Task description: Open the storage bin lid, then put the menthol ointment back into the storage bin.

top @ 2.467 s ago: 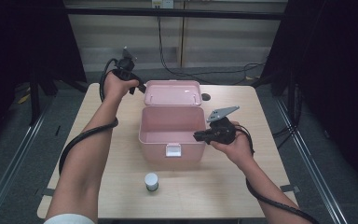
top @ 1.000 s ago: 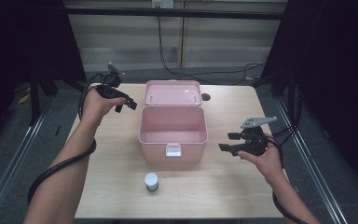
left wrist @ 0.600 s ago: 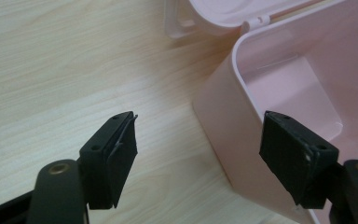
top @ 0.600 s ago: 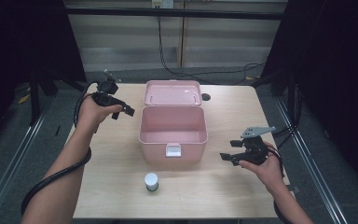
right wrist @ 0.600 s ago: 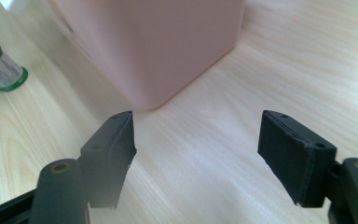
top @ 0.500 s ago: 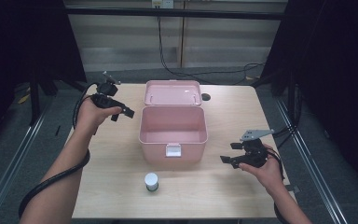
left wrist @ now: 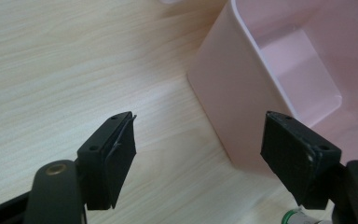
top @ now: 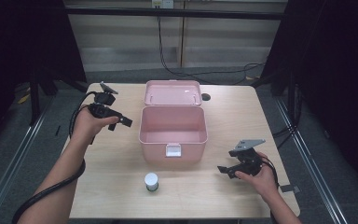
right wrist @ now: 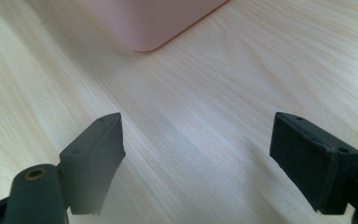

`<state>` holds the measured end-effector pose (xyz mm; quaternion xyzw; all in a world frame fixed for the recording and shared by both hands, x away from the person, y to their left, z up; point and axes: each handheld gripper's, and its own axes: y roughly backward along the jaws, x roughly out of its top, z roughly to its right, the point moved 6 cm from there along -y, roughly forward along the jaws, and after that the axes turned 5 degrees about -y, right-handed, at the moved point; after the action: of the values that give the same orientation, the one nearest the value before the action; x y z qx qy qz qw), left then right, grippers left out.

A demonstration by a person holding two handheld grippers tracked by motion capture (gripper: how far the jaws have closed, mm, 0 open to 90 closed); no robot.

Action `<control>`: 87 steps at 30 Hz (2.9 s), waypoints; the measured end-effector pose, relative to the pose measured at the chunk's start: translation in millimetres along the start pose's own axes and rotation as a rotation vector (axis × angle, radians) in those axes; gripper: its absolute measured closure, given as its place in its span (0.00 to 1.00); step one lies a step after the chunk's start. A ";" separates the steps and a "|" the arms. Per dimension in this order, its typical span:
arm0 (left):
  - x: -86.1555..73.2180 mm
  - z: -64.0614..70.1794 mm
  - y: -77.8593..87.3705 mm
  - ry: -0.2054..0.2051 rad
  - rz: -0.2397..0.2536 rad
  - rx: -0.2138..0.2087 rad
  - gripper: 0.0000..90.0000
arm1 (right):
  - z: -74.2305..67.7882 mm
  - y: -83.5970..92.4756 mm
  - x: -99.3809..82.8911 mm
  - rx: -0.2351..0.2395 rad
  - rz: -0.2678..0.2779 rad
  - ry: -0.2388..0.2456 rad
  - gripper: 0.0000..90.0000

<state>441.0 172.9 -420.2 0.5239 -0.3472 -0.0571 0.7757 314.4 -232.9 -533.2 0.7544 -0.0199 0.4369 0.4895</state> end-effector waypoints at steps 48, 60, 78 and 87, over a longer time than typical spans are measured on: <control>-47.7 43.8 -21.1 -0.093 -0.057 -0.074 0.28 | 1.5 -13.0 -14.9 -0.034 0.046 0.038 0.15; -53.5 58.3 -28.8 -0.134 -0.084 -0.101 0.28 | 1.5 -12.9 -15.0 -0.034 0.045 0.038 0.15; -62.0 70.5 -38.1 -0.169 -0.108 -0.117 0.28 | 1.6 -13.0 -14.9 -0.034 0.046 0.039 0.15; -64.9 82.4 -35.8 -0.211 -0.122 -0.115 0.28 | 1.5 -12.9 -14.9 -0.034 0.046 0.038 0.15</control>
<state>352.7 122.6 -464.4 0.4898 -0.3906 -0.1785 0.7587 312.1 -233.2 -552.9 0.7369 -0.0353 0.4618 0.4925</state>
